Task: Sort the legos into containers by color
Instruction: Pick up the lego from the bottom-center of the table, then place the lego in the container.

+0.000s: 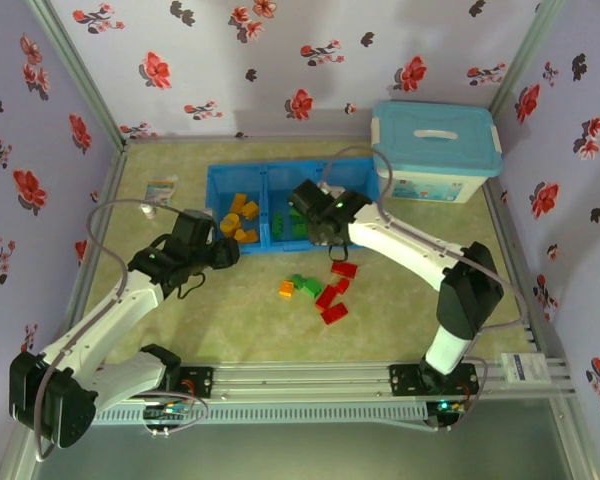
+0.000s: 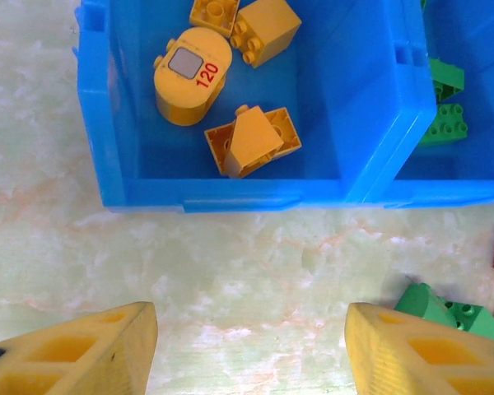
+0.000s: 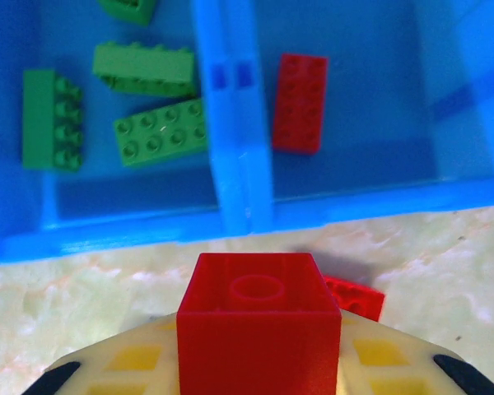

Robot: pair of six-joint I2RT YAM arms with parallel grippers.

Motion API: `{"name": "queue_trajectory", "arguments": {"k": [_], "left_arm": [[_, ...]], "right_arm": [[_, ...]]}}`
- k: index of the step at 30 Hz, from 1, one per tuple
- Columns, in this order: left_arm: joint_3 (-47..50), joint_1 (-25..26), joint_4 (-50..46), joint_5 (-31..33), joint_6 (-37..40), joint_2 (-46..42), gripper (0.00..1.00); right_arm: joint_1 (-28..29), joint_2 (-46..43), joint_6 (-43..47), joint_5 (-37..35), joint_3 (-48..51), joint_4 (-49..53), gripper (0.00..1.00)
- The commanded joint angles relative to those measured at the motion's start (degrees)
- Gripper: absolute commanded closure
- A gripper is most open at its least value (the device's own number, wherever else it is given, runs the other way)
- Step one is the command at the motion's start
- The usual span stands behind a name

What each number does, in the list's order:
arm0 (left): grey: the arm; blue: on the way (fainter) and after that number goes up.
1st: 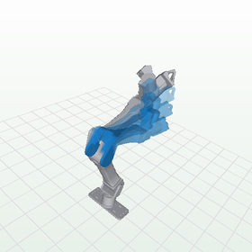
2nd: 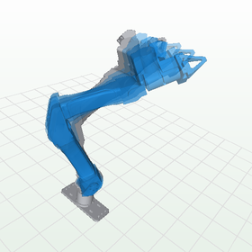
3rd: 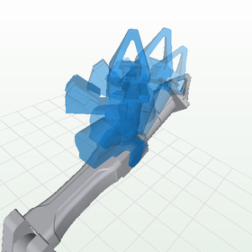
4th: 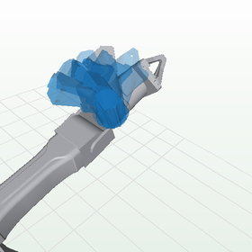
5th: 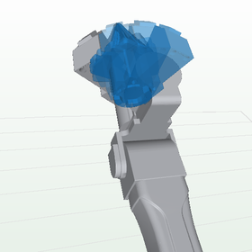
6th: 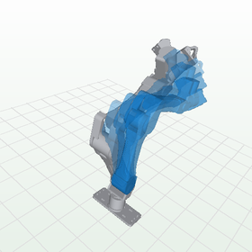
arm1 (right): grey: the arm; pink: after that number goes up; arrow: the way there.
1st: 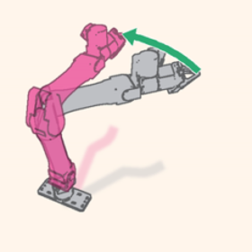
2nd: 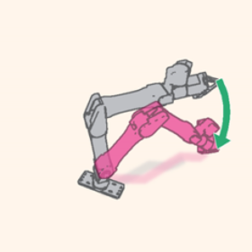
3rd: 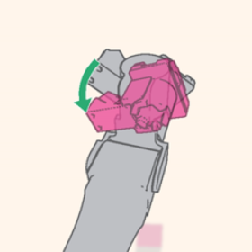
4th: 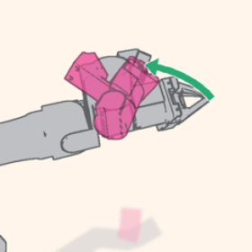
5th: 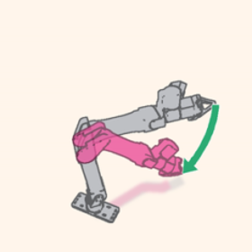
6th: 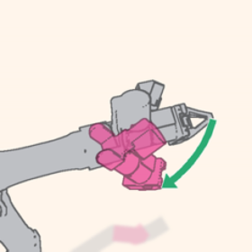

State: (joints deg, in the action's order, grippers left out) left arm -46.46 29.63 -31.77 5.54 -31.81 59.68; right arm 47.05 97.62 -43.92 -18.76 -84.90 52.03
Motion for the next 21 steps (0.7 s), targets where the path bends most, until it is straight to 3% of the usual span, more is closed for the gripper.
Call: {"name": "queue_trajectory", "arguments": {"k": [1,12,21], "left_arm": [[1.3,0.7,0.7,0.8,-1.6,-1.1,0.38],[2.2,4.7,2.3,0.8,-2.4,-0.1,0.38],[3.1,7.3,3.2,1.7,-3.9,-0.1,0.38]], "right_arm": [[-4.0,-2.4,4.4,5.0,2.3,-0.6,0.73],[-15.2,4.7,10.1,10.2,-0.5,-1.1,0.72],[-18.3,11.5,12.1,8.9,-8.1,0.3,0.71]]}}
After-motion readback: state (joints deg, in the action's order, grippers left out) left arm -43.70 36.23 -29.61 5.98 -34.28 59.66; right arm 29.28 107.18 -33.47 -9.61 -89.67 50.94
